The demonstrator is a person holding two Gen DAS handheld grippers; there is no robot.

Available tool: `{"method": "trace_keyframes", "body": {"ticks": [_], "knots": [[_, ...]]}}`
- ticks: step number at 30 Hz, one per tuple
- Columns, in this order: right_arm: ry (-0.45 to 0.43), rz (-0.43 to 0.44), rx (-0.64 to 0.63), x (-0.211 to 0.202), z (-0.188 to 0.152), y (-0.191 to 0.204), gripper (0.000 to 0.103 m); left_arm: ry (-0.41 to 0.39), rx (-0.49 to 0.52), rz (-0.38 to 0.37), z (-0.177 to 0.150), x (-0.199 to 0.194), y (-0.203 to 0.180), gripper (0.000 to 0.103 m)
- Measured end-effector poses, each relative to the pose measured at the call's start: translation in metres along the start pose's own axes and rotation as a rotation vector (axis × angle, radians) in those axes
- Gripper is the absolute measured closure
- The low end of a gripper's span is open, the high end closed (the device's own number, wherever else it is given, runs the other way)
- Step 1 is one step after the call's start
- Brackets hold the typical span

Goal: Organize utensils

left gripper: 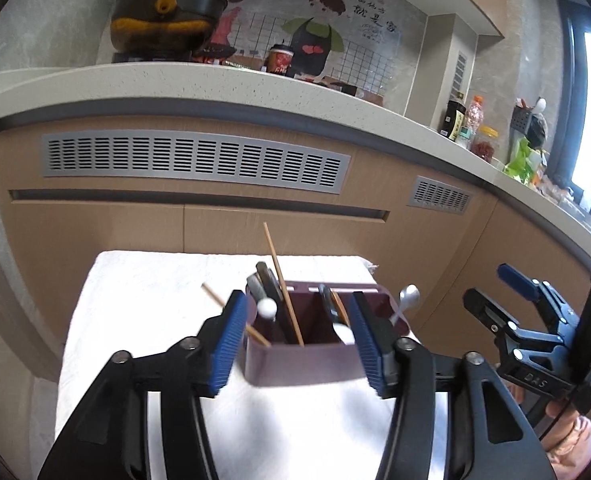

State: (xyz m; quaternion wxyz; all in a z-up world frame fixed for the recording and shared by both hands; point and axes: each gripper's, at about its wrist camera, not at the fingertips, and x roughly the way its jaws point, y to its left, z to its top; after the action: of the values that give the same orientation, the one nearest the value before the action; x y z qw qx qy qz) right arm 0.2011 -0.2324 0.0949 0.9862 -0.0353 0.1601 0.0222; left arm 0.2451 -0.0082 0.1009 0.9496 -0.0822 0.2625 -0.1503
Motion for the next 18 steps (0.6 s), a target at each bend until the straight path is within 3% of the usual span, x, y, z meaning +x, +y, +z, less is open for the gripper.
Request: {"method": "trace_keyframes", "body": {"ticks": [3, 6, 13, 18], "knots": [[0.007, 0.006, -0.009, -0.024, -0.01, 0.007, 0.001, -0.01, 0.009, 0.032, -0.018, -0.019, -0.005, 0.04], [0.037, -0.004, -0.026, -0.049, -0.029, 0.02, 0.001, -0.019, 0.025, 0.083, -0.045, -0.037, -0.012, 0.033], [0.195, -0.014, 0.013, -0.07, -0.083, 0.038, 0.001, 0.035, 0.04, 0.173, -0.107, -0.066, -0.025, 0.013], [0.208, -0.032, 0.08, -0.083, -0.099, 0.031, 0.001, 0.021, 0.01, 0.219, -0.127, -0.082, -0.031, 0.009]]}}
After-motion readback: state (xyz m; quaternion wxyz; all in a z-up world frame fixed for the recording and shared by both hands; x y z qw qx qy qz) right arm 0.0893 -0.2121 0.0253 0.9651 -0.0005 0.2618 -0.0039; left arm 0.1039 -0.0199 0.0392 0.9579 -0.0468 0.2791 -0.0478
